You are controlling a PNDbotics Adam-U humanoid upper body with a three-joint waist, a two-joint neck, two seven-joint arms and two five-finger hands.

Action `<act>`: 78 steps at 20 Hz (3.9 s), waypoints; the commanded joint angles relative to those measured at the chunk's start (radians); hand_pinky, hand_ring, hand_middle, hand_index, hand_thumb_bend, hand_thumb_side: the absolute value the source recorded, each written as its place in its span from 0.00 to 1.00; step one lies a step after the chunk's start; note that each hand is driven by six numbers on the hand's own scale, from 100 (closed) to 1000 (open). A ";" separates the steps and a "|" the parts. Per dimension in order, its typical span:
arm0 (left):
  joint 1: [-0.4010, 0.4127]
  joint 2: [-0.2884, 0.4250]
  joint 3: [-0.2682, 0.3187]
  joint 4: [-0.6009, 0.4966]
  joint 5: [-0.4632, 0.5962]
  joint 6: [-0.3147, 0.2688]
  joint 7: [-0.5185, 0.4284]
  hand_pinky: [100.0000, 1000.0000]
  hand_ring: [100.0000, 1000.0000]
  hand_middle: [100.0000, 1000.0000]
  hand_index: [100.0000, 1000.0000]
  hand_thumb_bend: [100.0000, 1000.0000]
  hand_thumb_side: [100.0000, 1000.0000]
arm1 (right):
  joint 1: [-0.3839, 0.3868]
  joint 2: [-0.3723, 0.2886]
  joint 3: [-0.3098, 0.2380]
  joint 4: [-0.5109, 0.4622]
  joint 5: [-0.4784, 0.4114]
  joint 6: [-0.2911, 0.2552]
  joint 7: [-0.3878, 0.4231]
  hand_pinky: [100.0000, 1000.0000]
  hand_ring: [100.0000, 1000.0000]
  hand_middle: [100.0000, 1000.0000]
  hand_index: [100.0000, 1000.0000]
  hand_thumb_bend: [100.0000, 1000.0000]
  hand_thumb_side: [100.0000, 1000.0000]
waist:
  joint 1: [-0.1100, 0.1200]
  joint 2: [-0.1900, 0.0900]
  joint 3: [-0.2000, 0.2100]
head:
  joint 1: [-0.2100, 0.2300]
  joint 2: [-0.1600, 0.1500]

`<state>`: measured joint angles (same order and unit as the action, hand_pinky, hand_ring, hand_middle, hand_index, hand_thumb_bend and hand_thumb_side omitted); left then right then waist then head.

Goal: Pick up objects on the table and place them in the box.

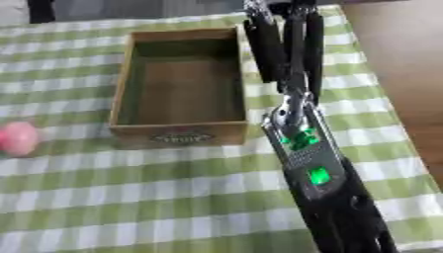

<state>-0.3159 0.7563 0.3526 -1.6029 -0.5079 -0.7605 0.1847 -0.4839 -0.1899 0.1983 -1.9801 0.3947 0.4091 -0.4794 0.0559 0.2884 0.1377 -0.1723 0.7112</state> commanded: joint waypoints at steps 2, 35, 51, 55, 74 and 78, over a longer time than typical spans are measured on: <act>-0.009 0.138 -0.047 0.135 -0.179 -0.042 0.021 0.46 0.54 0.59 0.86 0.41 1.00 | -0.008 -0.003 -0.001 -0.020 0.011 -0.003 0.005 0.84 0.64 0.64 0.83 0.00 0.93 | 0.005 -0.026 -0.001 | 0.019 0.002; -0.137 0.256 -0.301 0.594 -0.293 -0.093 -0.430 0.66 0.80 0.80 1.00 0.57 0.90 | -0.014 -0.002 0.013 -0.020 0.004 0.006 0.014 0.84 0.63 0.64 0.83 0.00 0.92 | 0.008 -0.025 -0.016 | 0.052 -0.031; -0.373 0.112 -0.372 0.564 -0.234 -0.111 -0.565 0.66 0.78 0.79 1.00 0.51 0.88 | 0.001 0.009 0.019 -0.020 0.004 0.000 0.023 0.84 0.64 0.65 0.83 0.00 0.92 | 0.011 -0.045 -0.019 | 0.071 -0.031; -0.395 0.087 -0.385 0.562 -0.228 -0.118 -0.593 0.65 0.77 0.78 1.00 0.50 0.89 | 0.003 0.007 0.020 -0.020 0.001 0.001 0.023 0.84 0.64 0.65 0.83 0.00 0.92 | 0.013 -0.044 -0.021 | 0.072 -0.031; -0.488 0.019 -0.403 0.546 -0.183 -0.110 -0.684 0.65 0.77 0.77 1.00 0.51 0.88 | 0.006 0.003 0.023 -0.020 -0.005 0.001 0.027 0.85 0.64 0.65 0.83 0.00 0.93 | 0.014 -0.042 -0.023 | 0.072 -0.035; -0.515 -0.014 -0.427 0.557 -0.208 -0.128 -0.711 0.66 0.78 0.78 1.00 0.58 0.91 | 0.007 0.002 0.025 -0.020 -0.007 0.001 0.028 0.85 0.64 0.65 0.83 0.00 0.93 | 0.015 -0.041 -0.025 | 0.073 -0.039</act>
<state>-0.8116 0.7238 -0.0731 -1.0410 -0.7082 -0.7377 -0.3701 -0.4663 -0.1803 0.2230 -1.9801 0.3929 0.4116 -0.4546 0.0689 0.2653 0.1110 -0.1030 0.6828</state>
